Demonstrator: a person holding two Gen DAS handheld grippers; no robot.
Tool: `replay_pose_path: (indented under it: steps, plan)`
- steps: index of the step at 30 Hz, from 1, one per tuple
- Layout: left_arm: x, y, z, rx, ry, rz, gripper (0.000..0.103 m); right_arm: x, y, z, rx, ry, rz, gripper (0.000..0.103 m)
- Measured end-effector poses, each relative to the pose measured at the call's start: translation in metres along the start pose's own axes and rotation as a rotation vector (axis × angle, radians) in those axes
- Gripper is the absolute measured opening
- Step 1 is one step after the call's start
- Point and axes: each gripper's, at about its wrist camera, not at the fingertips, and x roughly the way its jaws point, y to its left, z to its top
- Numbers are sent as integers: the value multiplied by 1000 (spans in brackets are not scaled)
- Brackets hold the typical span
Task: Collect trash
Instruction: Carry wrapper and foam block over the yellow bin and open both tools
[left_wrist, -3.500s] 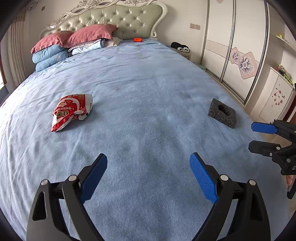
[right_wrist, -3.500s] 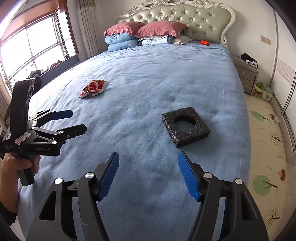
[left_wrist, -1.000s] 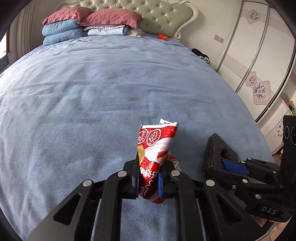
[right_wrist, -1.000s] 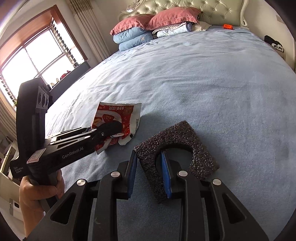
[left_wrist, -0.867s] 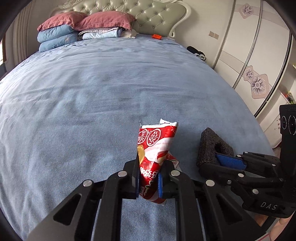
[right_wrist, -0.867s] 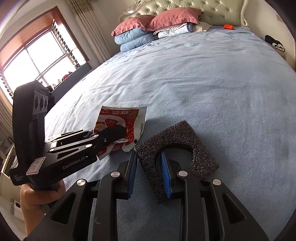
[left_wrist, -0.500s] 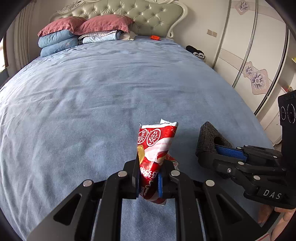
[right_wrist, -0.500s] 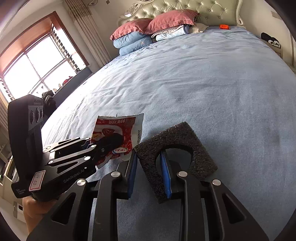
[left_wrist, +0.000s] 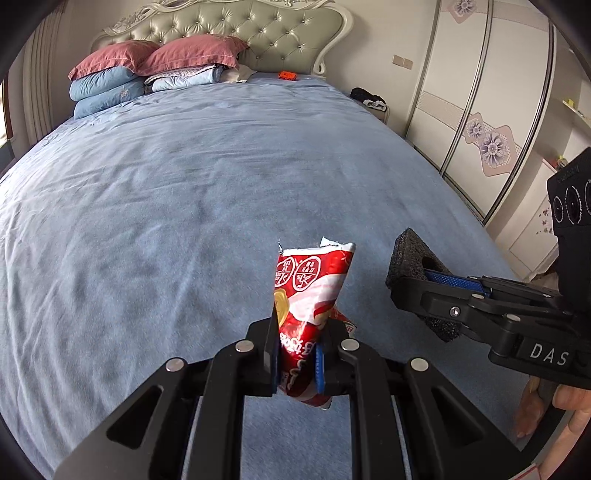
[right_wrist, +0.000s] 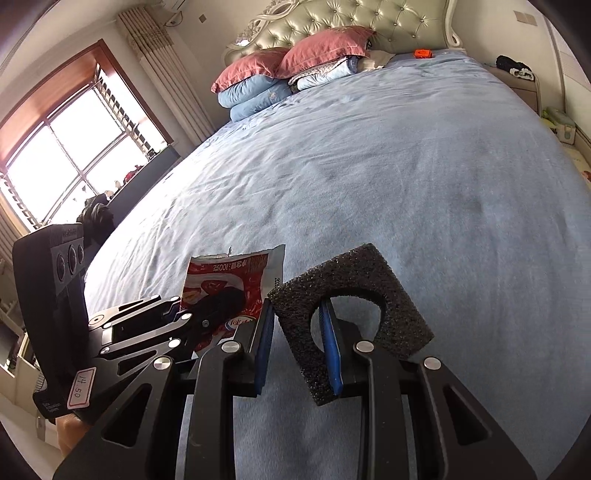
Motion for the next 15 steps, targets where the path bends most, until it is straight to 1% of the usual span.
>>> replay_pose_path:
  steps: [5,10,12,15]
  plan:
    - [-19,-37,-25,28,-5,-23,14,-35,-11,-21,53,-19,-11,25]
    - [-35,-71,-41,58,-2,-41,14,-77,-25,-54,85,-41,-19,25]
    - [-43,-91,-45,88,-4,-52,14,-97,-34,-68,99,-53,-20,25]
    - [-51,-126,-50,125,-5,-92,14,-130,-44,-86,91,-87,-60,25]
